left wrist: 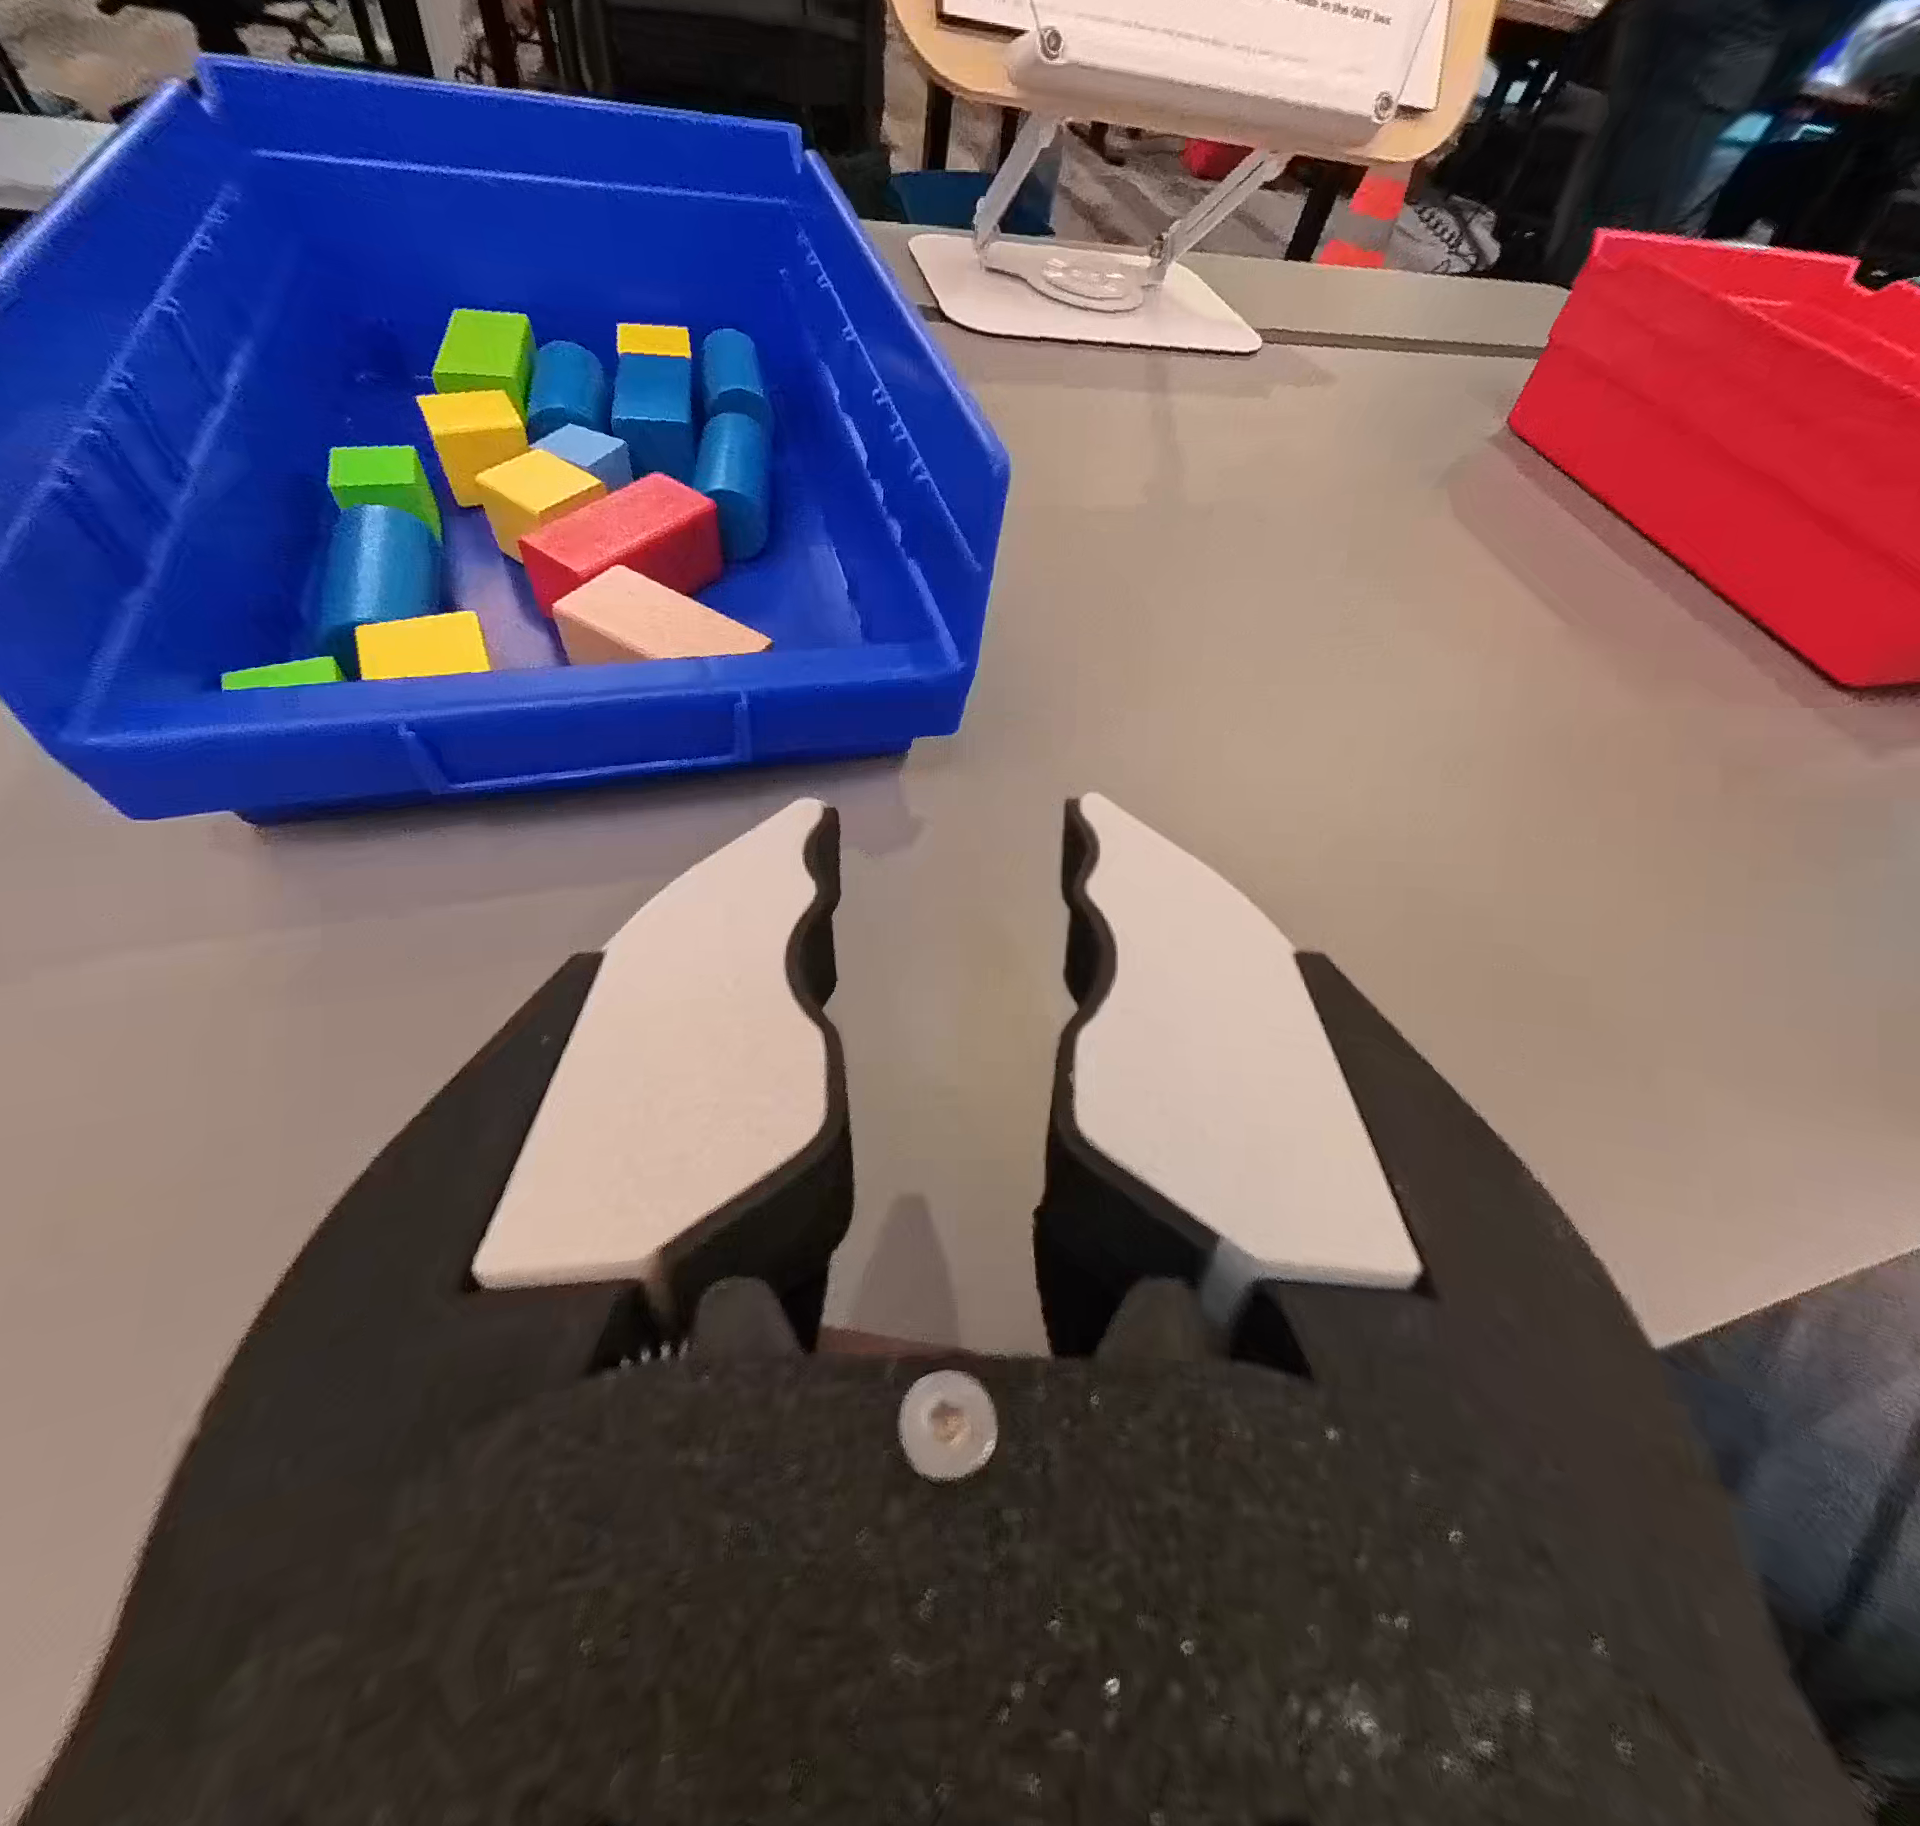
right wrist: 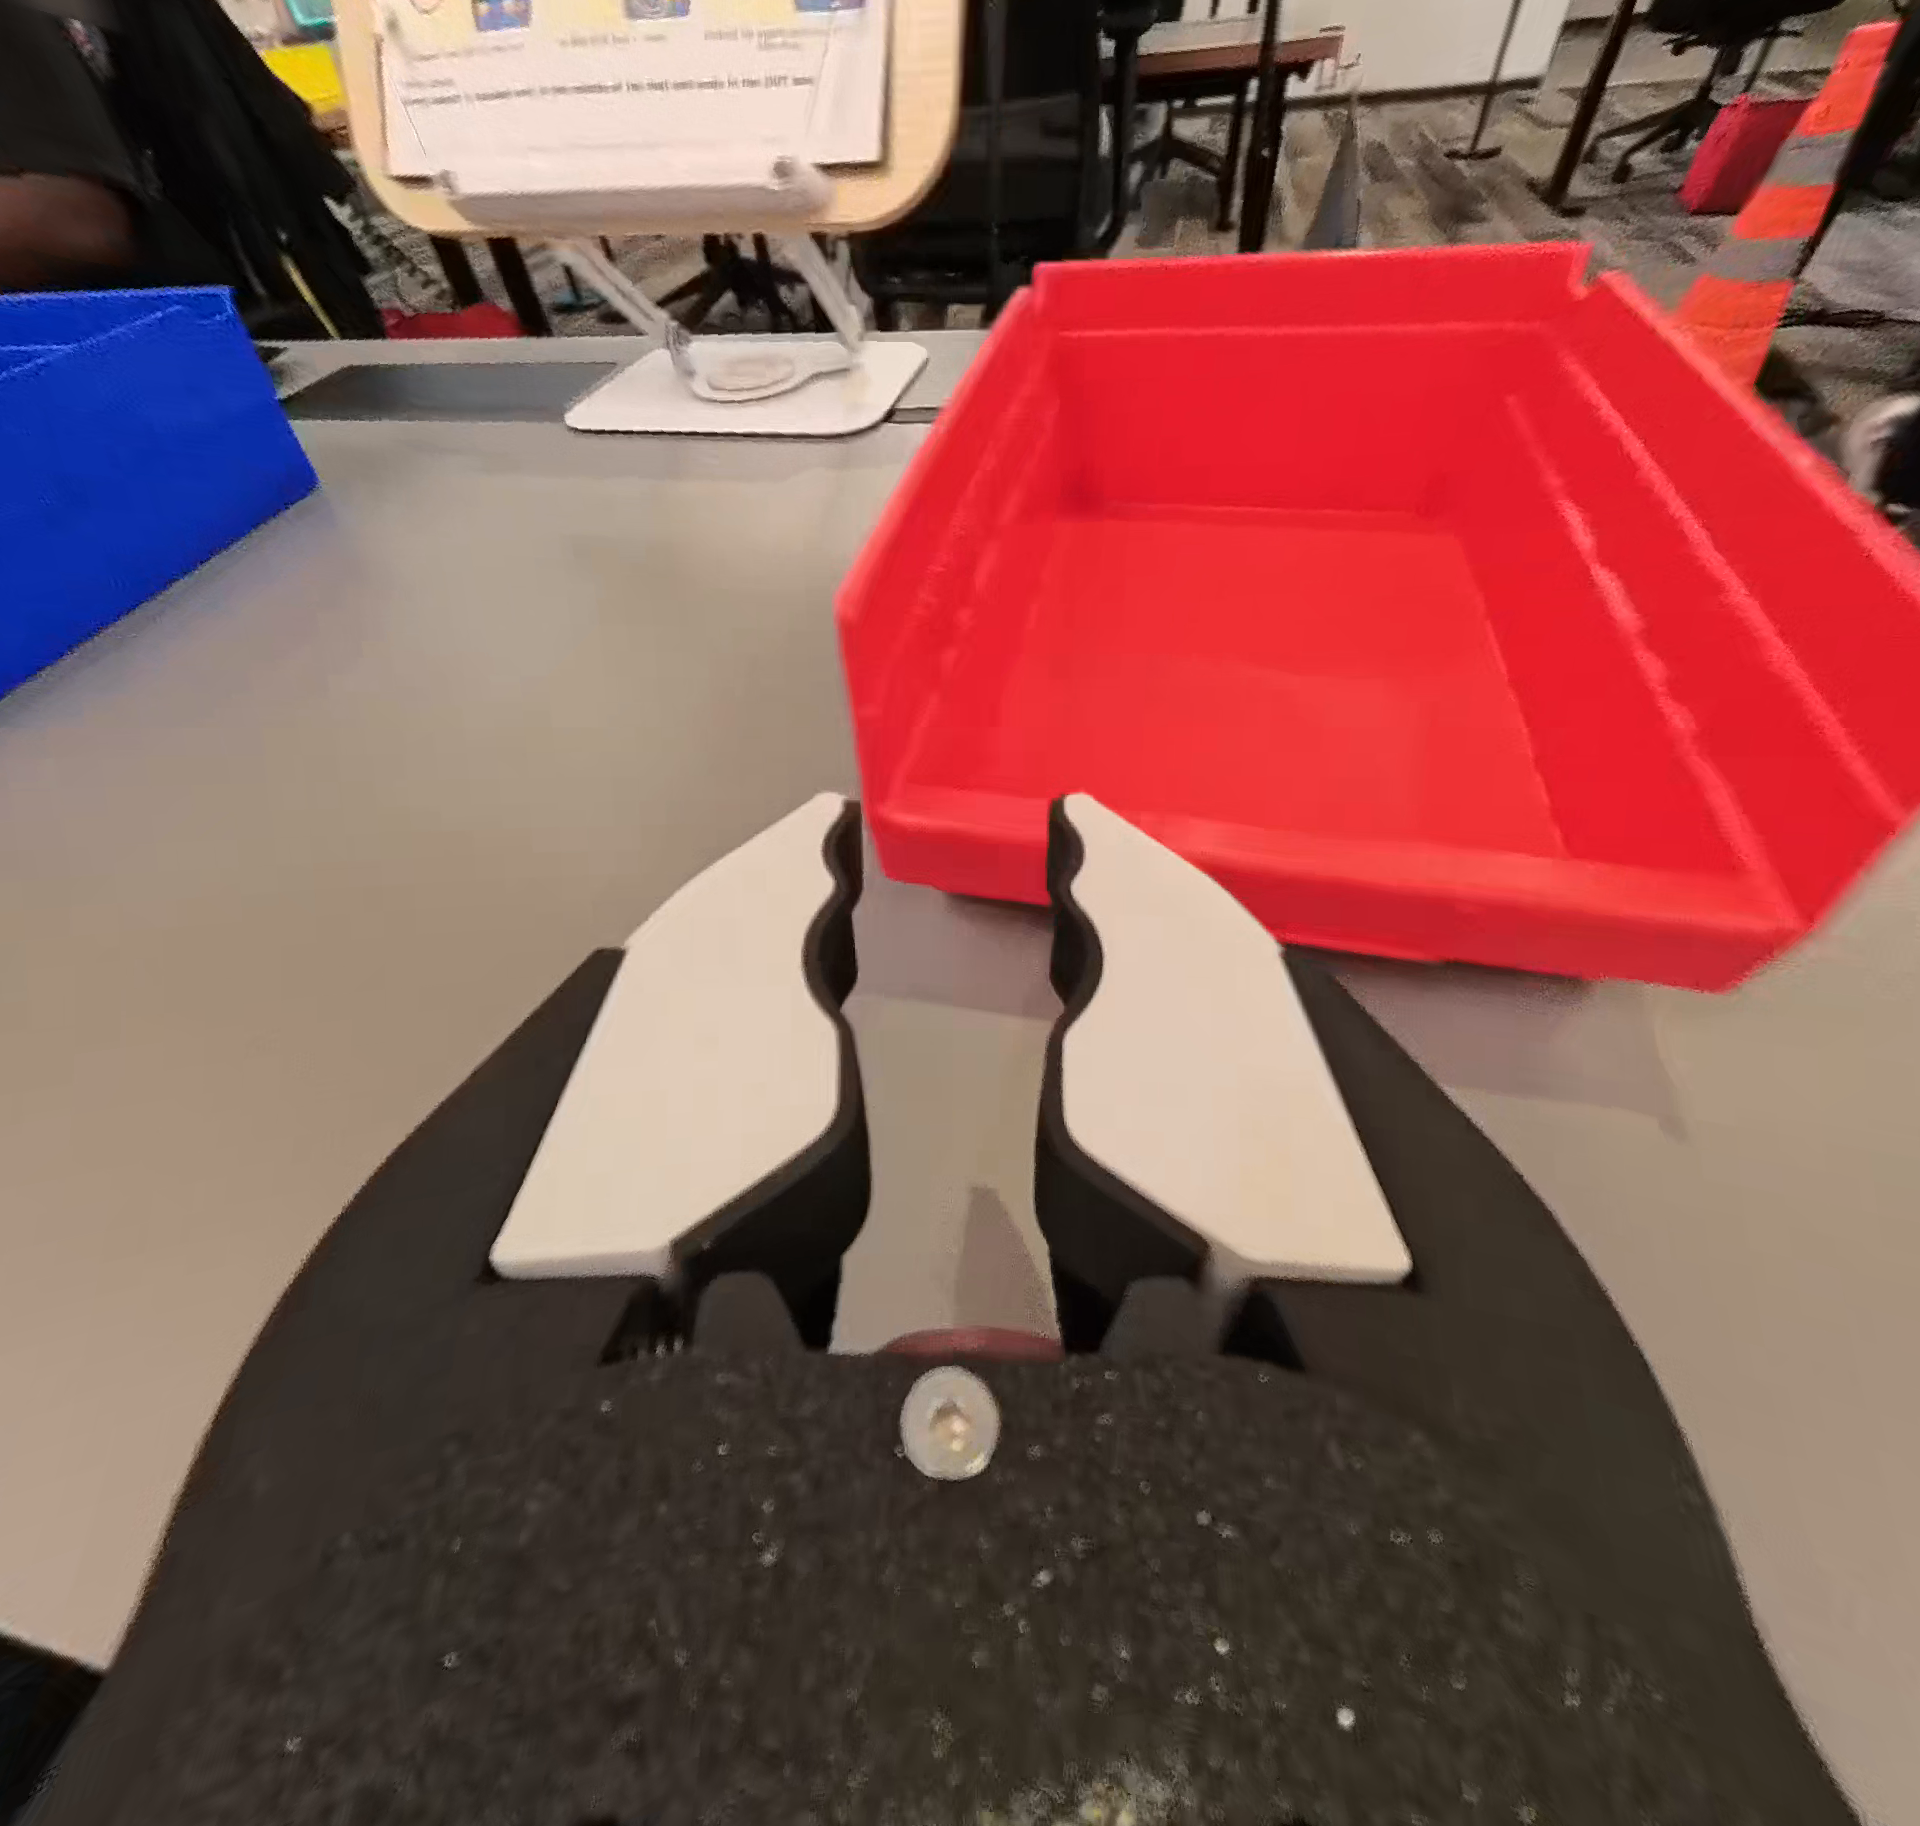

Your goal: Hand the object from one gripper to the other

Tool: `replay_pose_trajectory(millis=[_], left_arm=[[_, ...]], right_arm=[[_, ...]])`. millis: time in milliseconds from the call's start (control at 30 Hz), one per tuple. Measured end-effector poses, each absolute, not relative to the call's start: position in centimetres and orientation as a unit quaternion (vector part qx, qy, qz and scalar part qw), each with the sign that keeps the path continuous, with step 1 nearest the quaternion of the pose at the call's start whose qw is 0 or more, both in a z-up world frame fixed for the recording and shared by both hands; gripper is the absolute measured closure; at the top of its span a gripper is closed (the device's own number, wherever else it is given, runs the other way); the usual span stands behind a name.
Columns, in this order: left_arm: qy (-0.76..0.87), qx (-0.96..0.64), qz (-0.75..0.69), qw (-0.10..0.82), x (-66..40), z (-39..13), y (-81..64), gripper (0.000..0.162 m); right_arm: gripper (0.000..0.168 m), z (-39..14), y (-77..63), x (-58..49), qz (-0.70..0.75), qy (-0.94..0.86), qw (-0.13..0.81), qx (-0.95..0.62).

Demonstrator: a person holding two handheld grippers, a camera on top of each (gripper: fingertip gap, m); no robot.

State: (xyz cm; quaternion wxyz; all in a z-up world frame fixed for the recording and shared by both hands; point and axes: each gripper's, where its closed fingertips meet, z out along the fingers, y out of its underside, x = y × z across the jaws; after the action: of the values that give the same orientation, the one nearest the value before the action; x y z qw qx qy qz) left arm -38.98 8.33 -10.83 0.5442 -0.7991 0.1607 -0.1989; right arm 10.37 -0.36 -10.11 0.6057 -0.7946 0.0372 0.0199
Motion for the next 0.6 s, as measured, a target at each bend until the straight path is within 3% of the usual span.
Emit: replay_pose_trajectory(millis=[167,600], left_arm=[[0.162,-0.788,-0.169,0.569,-39.5,-10.3,8.5,0.121],[0.146,-0.786,-0.168,0.578,-39.4,-10.0,8.7,0.121]], right_arm=[[0.13,-10.9,-1.6,16.3,-0.073,0.044,0.586,-0.806],[0.13,-10.1,-1.9,18.2,-0.03,0.091,0.613,-0.784]])
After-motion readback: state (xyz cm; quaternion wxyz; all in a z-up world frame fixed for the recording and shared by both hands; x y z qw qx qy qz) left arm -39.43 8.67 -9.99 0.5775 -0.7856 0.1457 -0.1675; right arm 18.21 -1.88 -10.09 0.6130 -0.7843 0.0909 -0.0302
